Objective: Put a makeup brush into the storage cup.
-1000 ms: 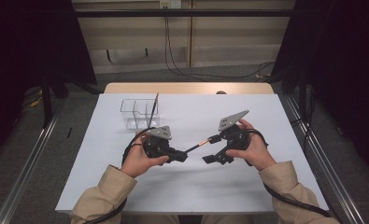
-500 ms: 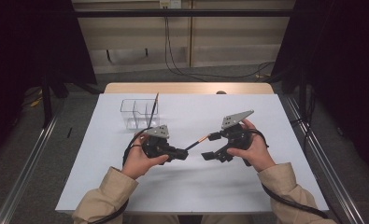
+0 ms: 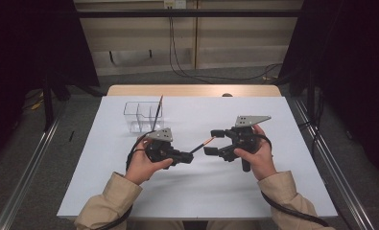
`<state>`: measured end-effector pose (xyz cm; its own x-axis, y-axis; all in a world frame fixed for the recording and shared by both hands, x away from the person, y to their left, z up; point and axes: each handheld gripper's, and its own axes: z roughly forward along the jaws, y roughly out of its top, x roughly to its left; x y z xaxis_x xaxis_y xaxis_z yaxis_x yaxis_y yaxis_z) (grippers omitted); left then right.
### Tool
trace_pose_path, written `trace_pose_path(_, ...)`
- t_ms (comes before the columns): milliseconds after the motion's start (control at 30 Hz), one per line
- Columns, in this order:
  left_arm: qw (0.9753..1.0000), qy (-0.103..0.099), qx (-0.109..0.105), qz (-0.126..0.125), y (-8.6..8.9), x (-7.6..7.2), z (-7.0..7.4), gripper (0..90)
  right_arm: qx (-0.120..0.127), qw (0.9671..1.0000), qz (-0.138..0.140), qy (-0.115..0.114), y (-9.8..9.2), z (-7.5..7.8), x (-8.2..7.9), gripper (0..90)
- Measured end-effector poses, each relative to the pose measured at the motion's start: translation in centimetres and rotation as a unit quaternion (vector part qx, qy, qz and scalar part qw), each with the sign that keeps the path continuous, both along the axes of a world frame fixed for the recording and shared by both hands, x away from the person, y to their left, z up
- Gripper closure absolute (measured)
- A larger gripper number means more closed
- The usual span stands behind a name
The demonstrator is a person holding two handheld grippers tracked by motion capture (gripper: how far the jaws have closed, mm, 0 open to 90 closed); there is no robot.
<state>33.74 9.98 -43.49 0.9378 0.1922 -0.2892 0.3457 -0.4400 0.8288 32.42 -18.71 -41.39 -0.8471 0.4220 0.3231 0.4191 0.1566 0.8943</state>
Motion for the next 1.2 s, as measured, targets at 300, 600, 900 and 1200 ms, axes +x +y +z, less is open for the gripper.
trace_pose_path(300,0.9992,0.009,-0.037,0.015,0.0,0.0,-0.1,84.7,0.022,0.9997,-0.009,0.004,0.2,-0.3,-0.1,15.1)
trace_pose_path(600,0.9971,0.013,-0.069,0.029,-0.3,0.1,-0.1,84.7,0.029,0.9996,-0.004,0.002,0.3,-0.3,-0.2,29.8)
trace_pose_path(900,0.9969,0.012,-0.071,0.031,-0.7,0.1,-0.2,84.7,0.037,0.9993,0.0,0.009,0.4,-0.3,-0.2,60.4)
trace_pose_path(1200,0.9966,0.013,-0.075,0.031,-1.3,-0.1,-0.2,84.7,0.042,0.999,0.003,0.017,0.4,-0.5,-0.2,77.5)
